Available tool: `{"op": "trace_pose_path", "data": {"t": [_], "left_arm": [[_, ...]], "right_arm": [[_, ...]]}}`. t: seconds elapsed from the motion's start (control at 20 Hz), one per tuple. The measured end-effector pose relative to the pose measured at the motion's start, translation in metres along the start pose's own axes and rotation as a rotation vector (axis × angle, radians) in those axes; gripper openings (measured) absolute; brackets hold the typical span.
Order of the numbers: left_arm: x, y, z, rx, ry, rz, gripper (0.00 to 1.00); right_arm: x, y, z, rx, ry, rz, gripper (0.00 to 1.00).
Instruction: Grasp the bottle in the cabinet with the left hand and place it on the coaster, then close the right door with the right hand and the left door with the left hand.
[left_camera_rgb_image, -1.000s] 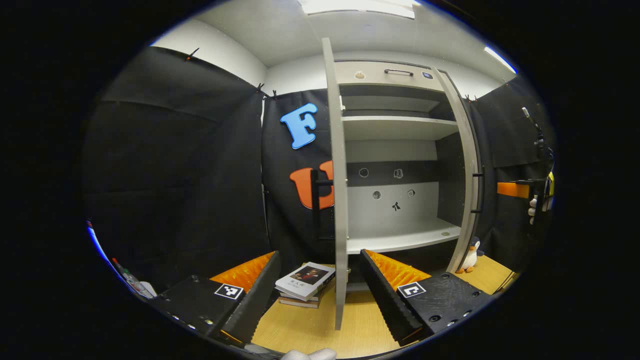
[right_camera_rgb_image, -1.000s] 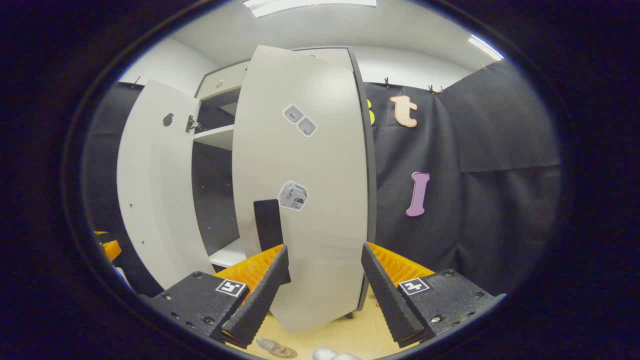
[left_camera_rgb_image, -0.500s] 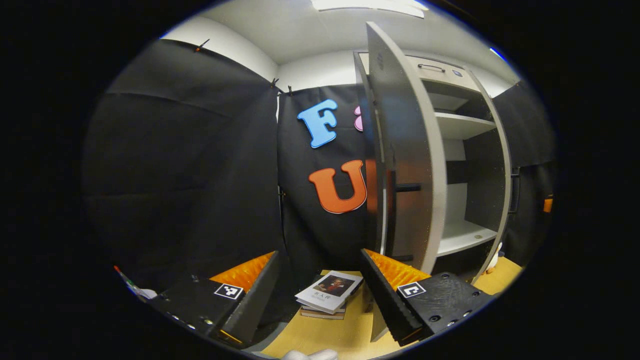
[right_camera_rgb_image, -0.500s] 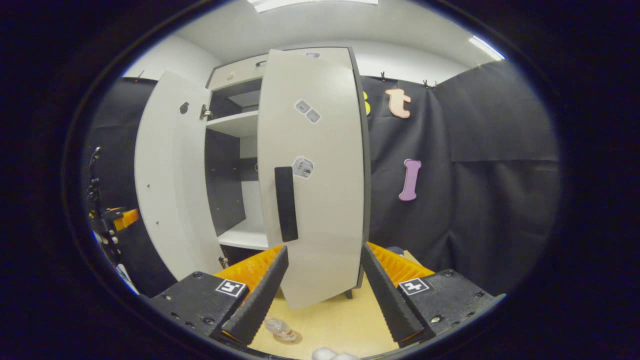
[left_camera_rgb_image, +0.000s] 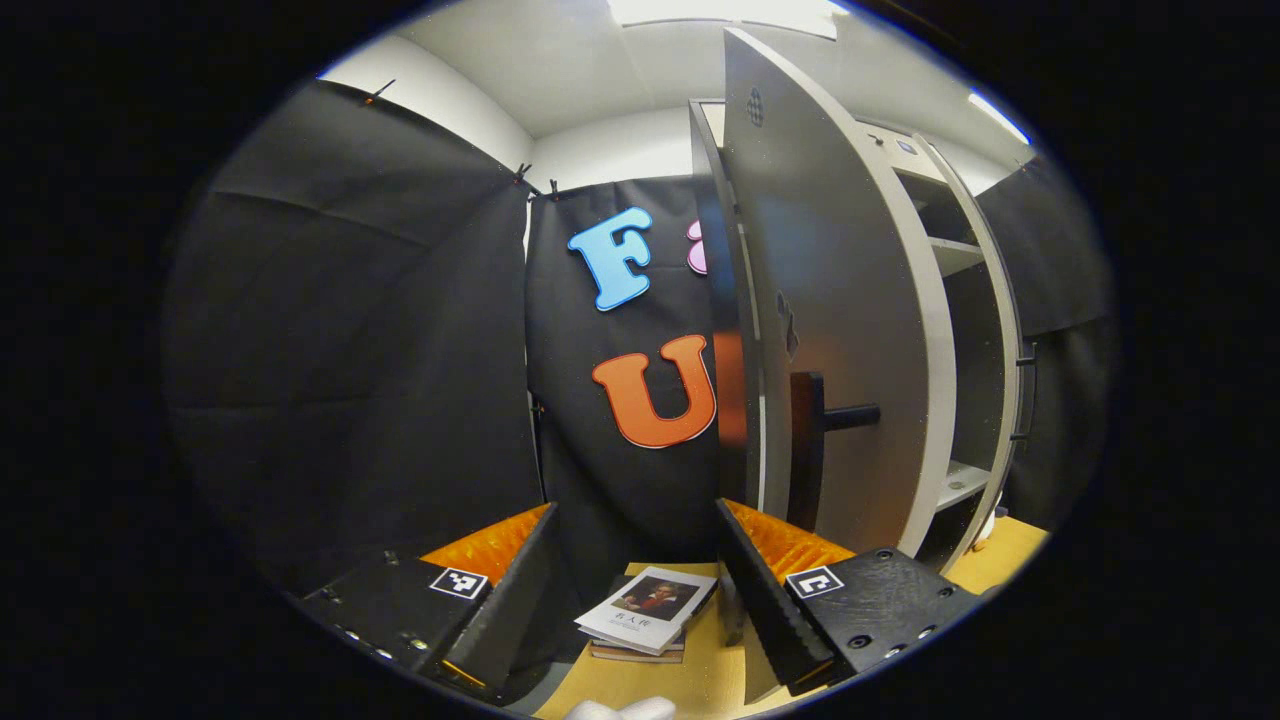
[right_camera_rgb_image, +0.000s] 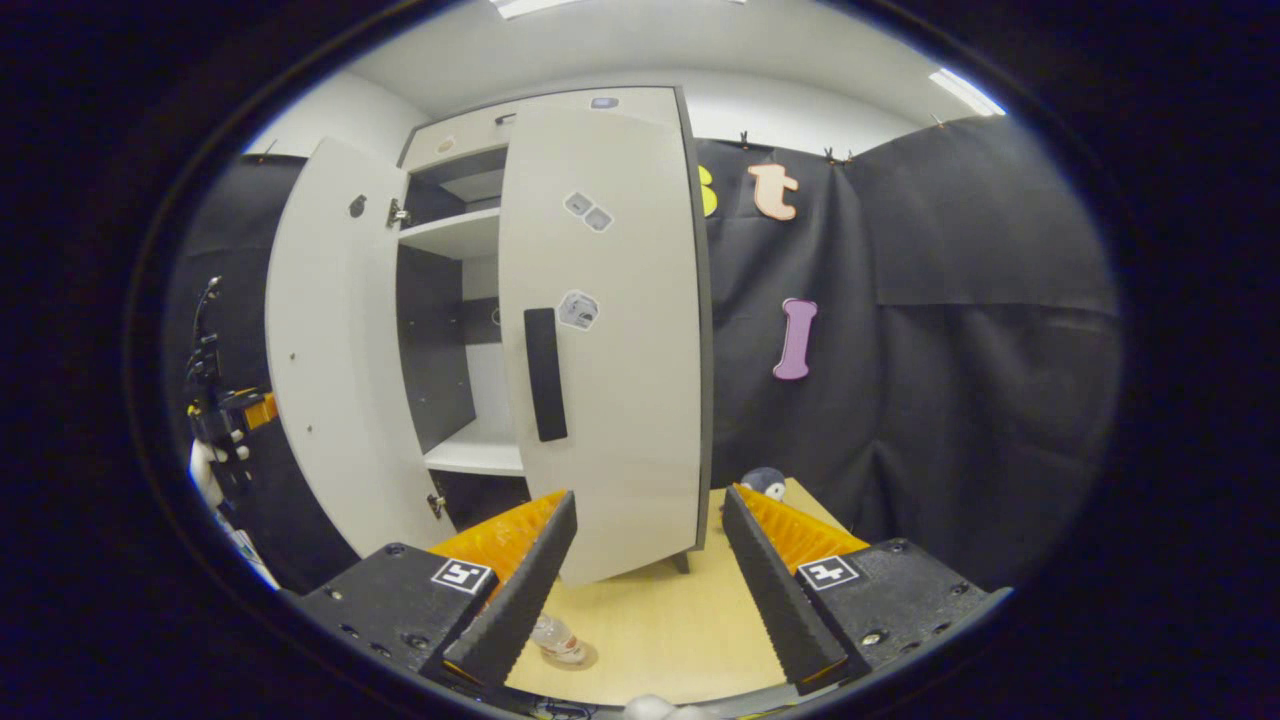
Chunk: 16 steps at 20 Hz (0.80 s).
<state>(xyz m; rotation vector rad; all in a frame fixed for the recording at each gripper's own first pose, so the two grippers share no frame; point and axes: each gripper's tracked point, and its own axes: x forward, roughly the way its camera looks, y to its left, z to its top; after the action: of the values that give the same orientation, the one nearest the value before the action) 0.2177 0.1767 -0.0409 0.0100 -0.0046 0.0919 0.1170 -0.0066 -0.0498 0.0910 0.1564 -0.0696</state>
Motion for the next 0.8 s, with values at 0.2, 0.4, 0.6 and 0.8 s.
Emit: {"op": "trace_pose_path", "data": {"t": [0.2,0.4,0.6,0.8], "left_arm": [[0.0,-0.005,-0.001,-0.017,0.011,-0.002,0.91],[-0.006,-0.02,0.002,0.018,-0.001,0.01,0.9],[-0.008,-0.055,0.004,0.012,-0.002,-0.03,0.9],[-0.007,-0.096,0.007,0.026,-0.017,-0.059,0.85]], "right_arm": [[0.001,0.002,0.007,-0.001,-0.009,0.021,0.96],[0.001,-0.004,0.011,-0.002,-0.02,0.043,0.96],[-0.002,-0.024,0.01,-0.012,-0.001,0.047,0.96],[-0.003,-0.049,0.015,-0.011,0.0,0.034,0.96]]}}
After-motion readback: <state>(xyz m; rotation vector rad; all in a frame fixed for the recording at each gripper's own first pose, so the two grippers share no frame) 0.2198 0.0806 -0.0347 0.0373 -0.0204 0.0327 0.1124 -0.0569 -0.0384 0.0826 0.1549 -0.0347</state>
